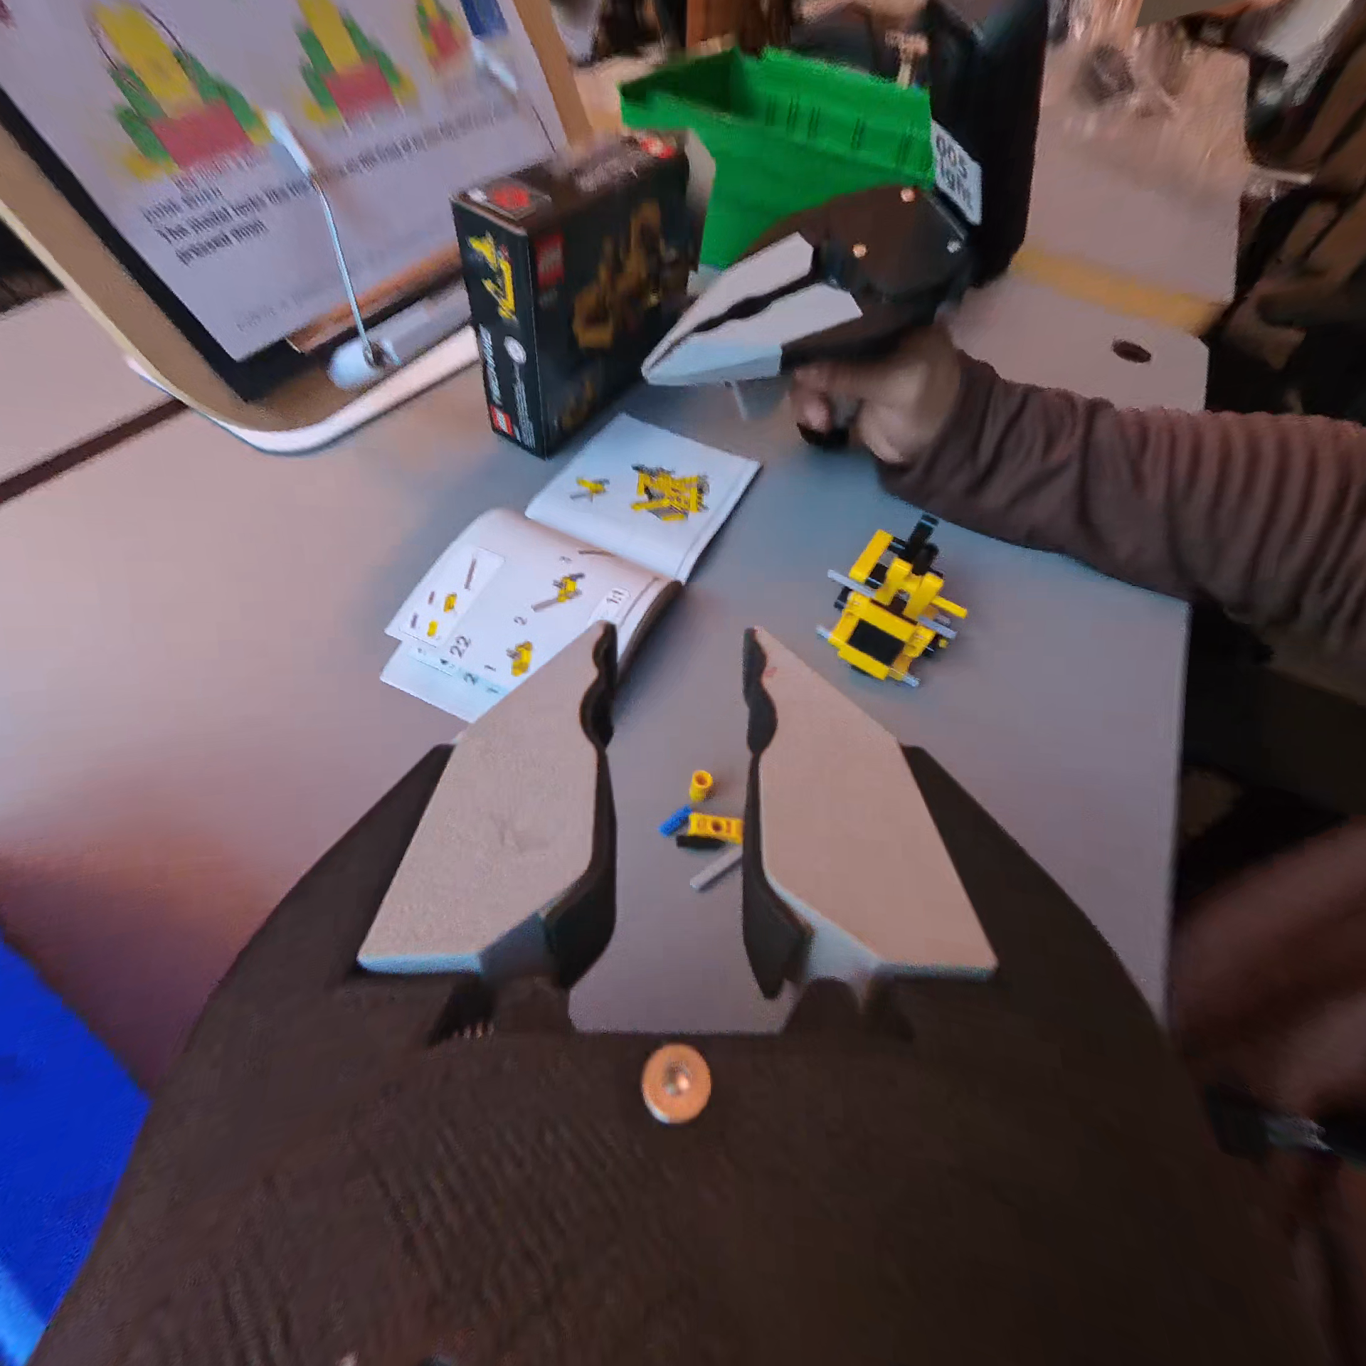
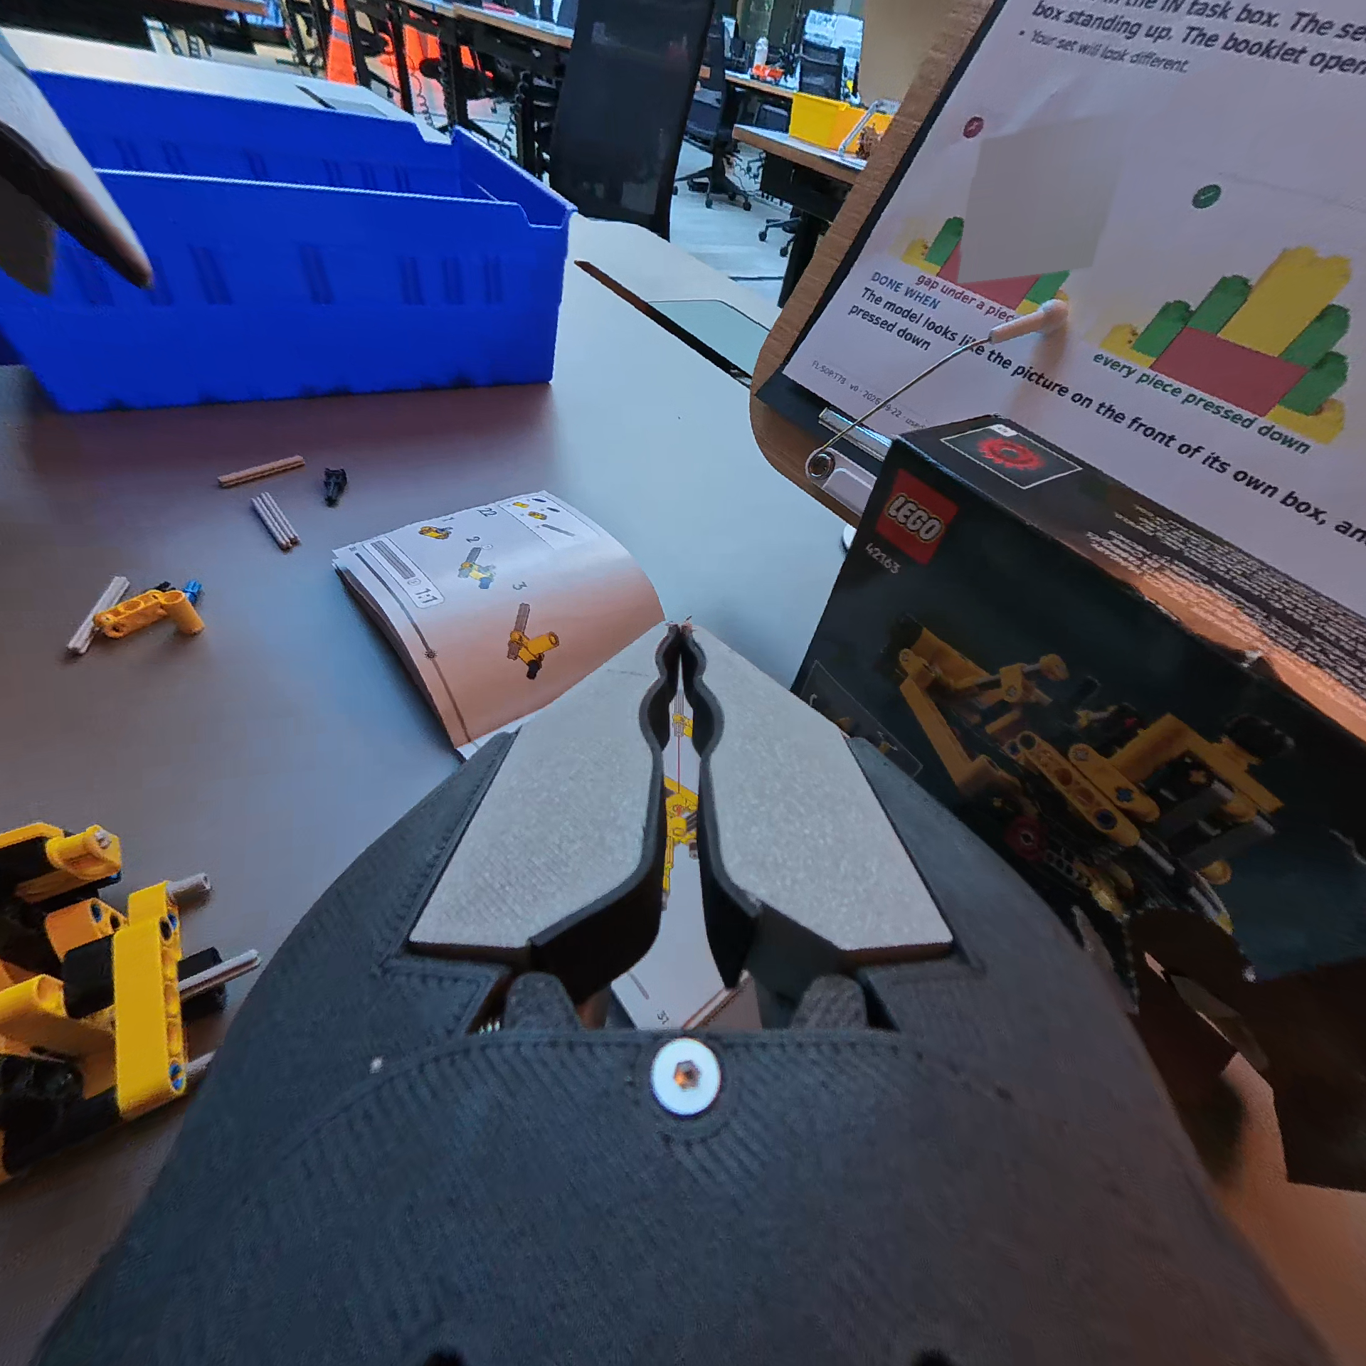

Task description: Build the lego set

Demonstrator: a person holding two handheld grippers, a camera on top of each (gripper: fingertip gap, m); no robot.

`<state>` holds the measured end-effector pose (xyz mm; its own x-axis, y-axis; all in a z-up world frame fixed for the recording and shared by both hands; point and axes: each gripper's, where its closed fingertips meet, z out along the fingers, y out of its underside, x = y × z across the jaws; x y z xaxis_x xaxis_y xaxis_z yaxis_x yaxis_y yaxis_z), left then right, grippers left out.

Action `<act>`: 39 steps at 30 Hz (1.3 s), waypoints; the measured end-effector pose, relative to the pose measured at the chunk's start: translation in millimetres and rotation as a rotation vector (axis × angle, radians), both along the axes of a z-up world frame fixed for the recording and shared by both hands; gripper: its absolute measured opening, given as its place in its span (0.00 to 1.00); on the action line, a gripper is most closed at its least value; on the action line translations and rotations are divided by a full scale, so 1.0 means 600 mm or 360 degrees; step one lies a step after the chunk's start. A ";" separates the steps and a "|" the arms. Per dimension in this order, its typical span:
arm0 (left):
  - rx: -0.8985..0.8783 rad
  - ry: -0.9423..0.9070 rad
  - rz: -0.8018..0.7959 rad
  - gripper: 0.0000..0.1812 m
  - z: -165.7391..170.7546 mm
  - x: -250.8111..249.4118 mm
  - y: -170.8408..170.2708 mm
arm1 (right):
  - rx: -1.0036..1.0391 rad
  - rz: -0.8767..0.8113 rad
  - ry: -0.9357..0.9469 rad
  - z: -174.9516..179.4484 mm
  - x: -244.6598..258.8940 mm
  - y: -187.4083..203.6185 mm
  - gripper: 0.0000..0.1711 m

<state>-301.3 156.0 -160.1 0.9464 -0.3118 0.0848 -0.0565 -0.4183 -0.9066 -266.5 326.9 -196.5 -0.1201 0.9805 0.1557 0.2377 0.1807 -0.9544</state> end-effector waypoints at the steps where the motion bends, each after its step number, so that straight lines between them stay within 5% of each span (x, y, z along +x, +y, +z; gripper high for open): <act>1: 0.0062 0.0014 0.0009 0.19 -0.007 -0.004 0.000 | 0.0002 0.0006 0.0000 0.000 -0.001 -0.002 0.00; 9: 0.0128 0.0071 -0.0105 0.19 -0.025 0.025 -0.015 | 0.0000 0.0090 -0.0033 -0.011 -0.019 -0.018 0.00; 24: -0.0227 0.0015 -0.0139 0.18 -0.113 0.013 -0.015 | -0.0053 0.0258 -0.0038 -0.013 -0.024 -0.063 0.00; 39: -0.0266 0.0139 -0.0119 0.19 -0.123 0.014 -0.018 | 0.0012 0.0233 -0.0063 -0.017 -0.027 -0.069 0.00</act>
